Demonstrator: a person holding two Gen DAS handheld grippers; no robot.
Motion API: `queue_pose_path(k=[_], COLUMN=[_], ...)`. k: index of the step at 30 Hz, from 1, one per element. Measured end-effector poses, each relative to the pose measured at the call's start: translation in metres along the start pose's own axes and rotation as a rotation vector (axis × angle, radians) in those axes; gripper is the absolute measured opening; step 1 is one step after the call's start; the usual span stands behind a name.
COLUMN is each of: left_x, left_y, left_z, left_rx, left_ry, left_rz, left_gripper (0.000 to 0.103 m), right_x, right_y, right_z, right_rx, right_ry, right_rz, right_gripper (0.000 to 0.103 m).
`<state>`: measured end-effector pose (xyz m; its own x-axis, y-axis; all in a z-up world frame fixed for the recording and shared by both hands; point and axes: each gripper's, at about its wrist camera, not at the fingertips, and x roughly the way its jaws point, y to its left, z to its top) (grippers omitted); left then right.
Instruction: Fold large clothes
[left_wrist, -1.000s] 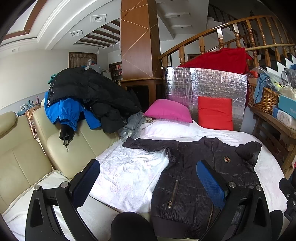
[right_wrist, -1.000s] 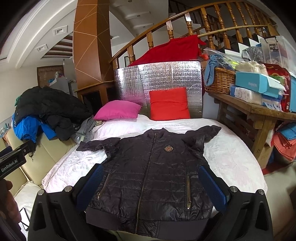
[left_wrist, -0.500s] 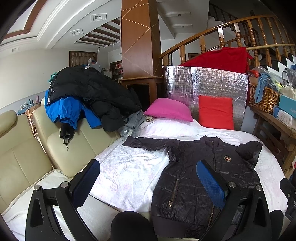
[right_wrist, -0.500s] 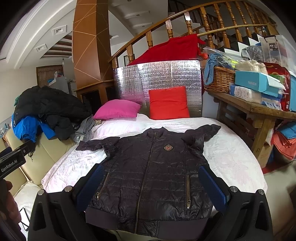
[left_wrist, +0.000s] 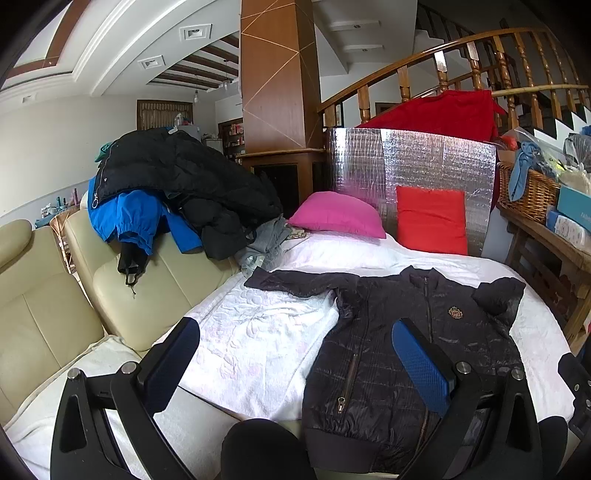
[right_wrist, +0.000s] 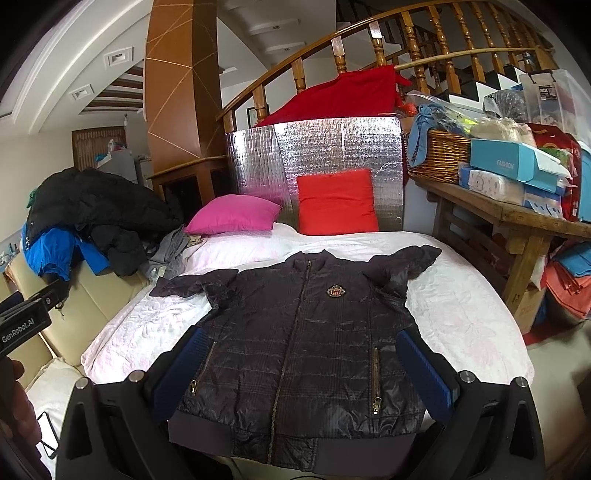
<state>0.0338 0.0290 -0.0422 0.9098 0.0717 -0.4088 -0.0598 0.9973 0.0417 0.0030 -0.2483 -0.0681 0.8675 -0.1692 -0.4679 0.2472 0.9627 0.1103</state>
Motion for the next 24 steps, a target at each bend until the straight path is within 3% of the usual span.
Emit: queue_pose_path(k=[7,11,16,20,24], left_x=[0.002,0.018,0.111,0.230,0.321], left_y=[-0.004,-0.012,-0.041,-0.089,-0.147], left_z=[-0.001,0.000,0.002,-0.009,-0.021], left_rx=[0.010,0.013,0.002,0.009,0.020], left_ry=[0.001,0.011,0.209,0.437,0.510], left_rz=[-0.005,-0.014,-0.111,-0.128,-0.098], left_gripper=[0.103,0.103,0.103,0.103,0.103], right_x=[0.007,0.032,0.126,0.220,0.304], right_y=[-0.001,-0.015,-0.105,-0.203,-0.285], right_z=[0.000,0.008,0.038,0.059,0.070], right_rx=[-0.005,0.008,0.195,0.338,0.510], right_ry=[0.016,0.060,0.216,0.305,0.352], right_rz=[-0.013,-0.007,0.036,0.006,0.005], right_gripper=[0.103,0.103,0.103,0.103,0.103])
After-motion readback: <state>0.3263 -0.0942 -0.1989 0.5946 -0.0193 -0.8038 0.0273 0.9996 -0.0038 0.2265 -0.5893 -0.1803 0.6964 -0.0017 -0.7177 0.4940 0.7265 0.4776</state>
